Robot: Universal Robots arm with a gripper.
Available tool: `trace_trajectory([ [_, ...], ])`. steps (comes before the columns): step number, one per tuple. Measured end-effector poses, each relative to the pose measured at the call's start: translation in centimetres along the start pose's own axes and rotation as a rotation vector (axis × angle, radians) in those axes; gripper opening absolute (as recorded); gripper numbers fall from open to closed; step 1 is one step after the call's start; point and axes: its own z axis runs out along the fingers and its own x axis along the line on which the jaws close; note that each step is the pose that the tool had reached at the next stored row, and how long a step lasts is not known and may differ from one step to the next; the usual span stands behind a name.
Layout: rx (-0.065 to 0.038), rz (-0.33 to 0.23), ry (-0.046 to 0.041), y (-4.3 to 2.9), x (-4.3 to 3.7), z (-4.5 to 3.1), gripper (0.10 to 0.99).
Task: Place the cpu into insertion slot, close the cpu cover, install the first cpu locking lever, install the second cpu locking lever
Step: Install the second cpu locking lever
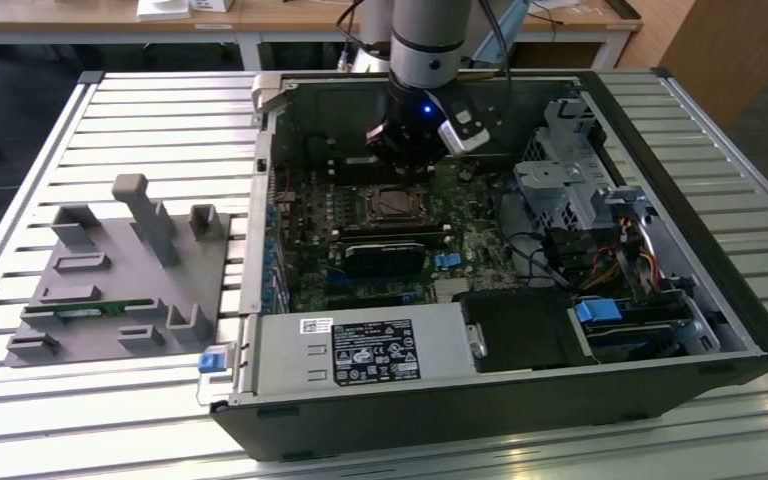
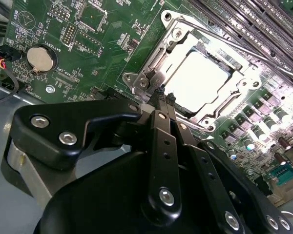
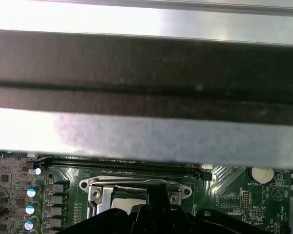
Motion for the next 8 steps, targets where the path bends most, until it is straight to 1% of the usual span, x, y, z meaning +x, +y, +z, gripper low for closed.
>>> trace_trajectory([
  [8, 0.000, 0.000, 0.0001, -0.11, 0.01, -0.07, 0.106],
])
